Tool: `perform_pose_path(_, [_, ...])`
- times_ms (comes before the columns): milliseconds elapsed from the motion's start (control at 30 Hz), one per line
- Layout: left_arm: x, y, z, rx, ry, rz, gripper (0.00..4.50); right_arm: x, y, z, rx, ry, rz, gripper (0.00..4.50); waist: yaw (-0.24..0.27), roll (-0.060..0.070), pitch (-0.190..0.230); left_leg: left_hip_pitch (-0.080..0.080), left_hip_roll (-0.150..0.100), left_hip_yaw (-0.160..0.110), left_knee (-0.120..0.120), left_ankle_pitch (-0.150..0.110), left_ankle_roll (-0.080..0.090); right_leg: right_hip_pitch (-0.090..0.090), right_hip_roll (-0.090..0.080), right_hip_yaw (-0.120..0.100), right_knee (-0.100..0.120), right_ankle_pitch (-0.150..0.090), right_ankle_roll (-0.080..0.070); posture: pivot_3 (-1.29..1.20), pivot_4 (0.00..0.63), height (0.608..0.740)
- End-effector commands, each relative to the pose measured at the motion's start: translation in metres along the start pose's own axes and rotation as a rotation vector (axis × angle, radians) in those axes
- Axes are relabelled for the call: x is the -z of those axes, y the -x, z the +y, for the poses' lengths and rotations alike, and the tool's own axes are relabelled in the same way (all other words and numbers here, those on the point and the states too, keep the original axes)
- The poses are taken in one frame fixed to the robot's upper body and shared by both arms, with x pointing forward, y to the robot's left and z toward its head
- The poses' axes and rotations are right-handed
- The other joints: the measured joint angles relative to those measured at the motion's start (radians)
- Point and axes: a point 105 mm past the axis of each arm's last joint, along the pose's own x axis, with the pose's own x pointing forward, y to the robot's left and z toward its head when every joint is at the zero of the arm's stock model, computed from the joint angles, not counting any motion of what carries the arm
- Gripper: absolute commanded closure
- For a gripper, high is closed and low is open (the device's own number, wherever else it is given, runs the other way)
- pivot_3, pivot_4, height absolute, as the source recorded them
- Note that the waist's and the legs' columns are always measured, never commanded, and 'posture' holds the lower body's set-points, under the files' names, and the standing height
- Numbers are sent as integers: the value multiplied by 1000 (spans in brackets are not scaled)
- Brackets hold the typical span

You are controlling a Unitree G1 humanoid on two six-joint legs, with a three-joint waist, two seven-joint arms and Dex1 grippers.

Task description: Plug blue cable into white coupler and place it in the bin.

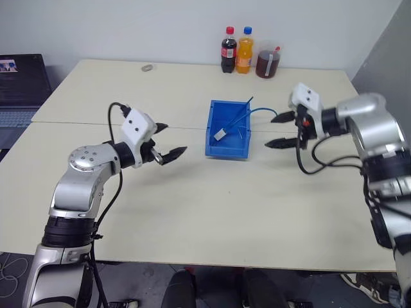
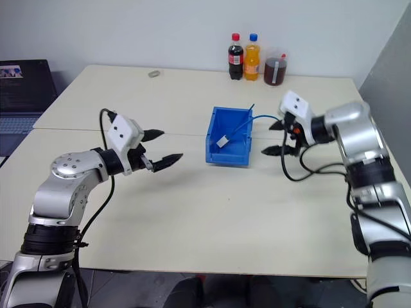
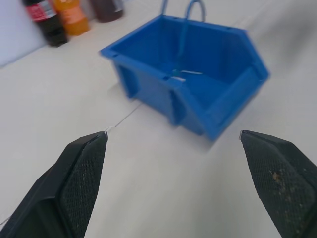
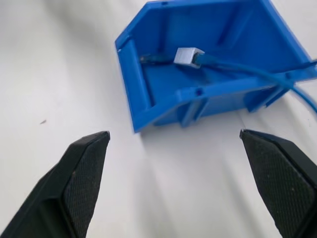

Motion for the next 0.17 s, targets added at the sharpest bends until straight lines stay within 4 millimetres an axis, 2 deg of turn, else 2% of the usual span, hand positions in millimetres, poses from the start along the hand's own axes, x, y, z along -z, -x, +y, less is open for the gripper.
perform_pose_path(33, [-12,14,14,-76,0,-37,0,-20,17,17,100,-26,-164,22,-2,0,0,0,0,1,1,0,0,0,0,0,1,0,0,0,150,740])
perform_pose_path(167, [-11,17,16,-79,22,-50,0,-18,13,26,171,-118,-230,22,-5,0,0,1,0,0,3,0,0,0,1,0,5,0,1,0,150,740])
